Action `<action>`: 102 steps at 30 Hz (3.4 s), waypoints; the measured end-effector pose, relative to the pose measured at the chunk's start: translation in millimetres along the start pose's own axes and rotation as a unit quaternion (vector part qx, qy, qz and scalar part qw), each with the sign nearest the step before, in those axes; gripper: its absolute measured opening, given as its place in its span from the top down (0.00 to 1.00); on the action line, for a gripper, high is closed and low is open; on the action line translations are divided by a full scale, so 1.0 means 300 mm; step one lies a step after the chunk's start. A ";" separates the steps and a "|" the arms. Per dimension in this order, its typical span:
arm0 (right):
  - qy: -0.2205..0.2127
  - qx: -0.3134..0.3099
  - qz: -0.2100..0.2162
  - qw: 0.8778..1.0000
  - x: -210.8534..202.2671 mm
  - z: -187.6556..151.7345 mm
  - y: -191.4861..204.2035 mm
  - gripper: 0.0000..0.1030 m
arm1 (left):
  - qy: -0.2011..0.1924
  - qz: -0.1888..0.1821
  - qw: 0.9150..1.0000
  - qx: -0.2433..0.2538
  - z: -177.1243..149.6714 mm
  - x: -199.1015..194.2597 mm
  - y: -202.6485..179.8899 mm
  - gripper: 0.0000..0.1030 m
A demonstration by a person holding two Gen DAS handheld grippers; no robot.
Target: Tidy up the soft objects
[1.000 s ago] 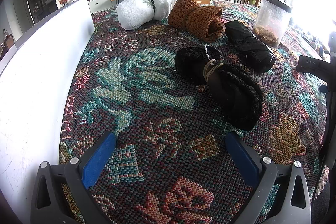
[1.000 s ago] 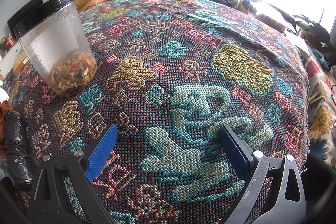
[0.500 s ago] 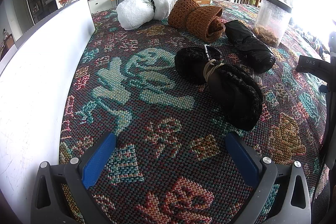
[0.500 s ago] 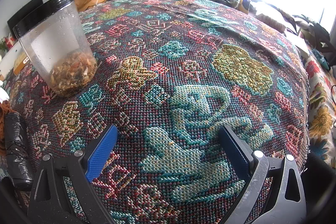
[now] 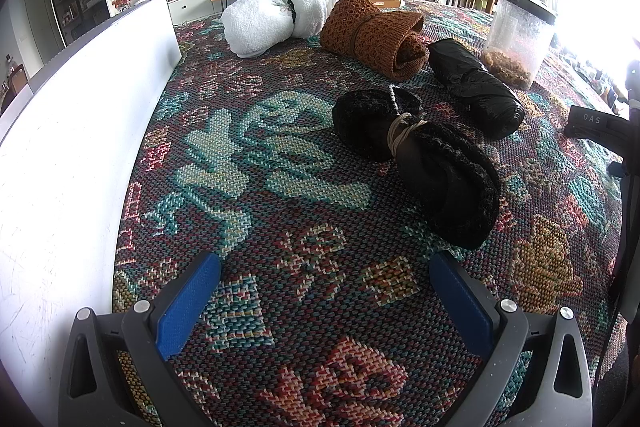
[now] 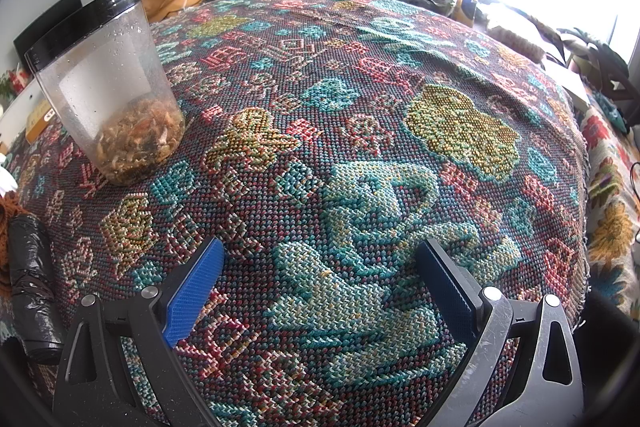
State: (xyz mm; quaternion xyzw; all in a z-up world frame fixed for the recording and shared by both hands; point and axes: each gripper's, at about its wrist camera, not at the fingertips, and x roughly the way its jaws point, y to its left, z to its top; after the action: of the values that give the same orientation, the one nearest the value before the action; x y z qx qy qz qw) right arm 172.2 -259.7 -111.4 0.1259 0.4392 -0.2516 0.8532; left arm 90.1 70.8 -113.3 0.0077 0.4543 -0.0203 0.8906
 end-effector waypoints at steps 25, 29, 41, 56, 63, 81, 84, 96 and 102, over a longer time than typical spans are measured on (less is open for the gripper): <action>0.000 0.000 0.000 1.000 0.000 0.000 0.001 0.05 | 0.000 0.000 1.000 0.000 0.000 -0.001 0.001 0.00; 0.000 0.000 0.000 1.000 -0.001 0.000 0.000 0.05 | 0.000 0.000 1.000 0.000 0.000 0.000 -0.001 0.00; 0.000 0.000 0.000 1.000 0.001 -0.001 0.000 0.05 | 0.000 0.000 1.000 0.000 0.000 -0.001 0.001 0.00; 0.000 0.000 0.001 1.000 0.000 0.000 0.000 0.05 | 0.000 0.000 1.000 -0.001 0.000 0.000 0.001 0.00; 0.007 -0.064 0.053 0.996 -0.010 -0.015 -0.025 0.05 | 0.000 0.000 1.000 -0.001 0.000 0.000 0.002 0.00; 0.007 -0.114 0.089 0.990 -0.031 -0.063 -0.027 0.05 | 0.000 0.000 1.000 -0.001 0.000 0.000 0.000 0.00; 0.003 -0.116 0.101 0.988 -0.040 -0.073 -0.033 0.05 | 0.002 -0.002 1.000 -0.001 0.000 -0.002 0.003 0.00; -0.017 -0.067 0.298 0.952 -0.158 -0.030 -0.023 0.05 | -0.019 -0.132 0.990 -0.041 0.084 -0.093 -0.016 0.00; 0.050 -0.225 0.343 0.911 -0.166 -0.005 0.339 0.08 | 0.031 -0.088 0.995 -0.036 0.232 0.037 -0.100 0.08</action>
State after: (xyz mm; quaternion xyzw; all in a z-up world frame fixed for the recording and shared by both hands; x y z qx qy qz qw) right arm 201.8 -157.6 -72.5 0.0855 0.4561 0.1683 0.8697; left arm 151.5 38.3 -81.3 -0.0634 0.4808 -0.0820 0.8707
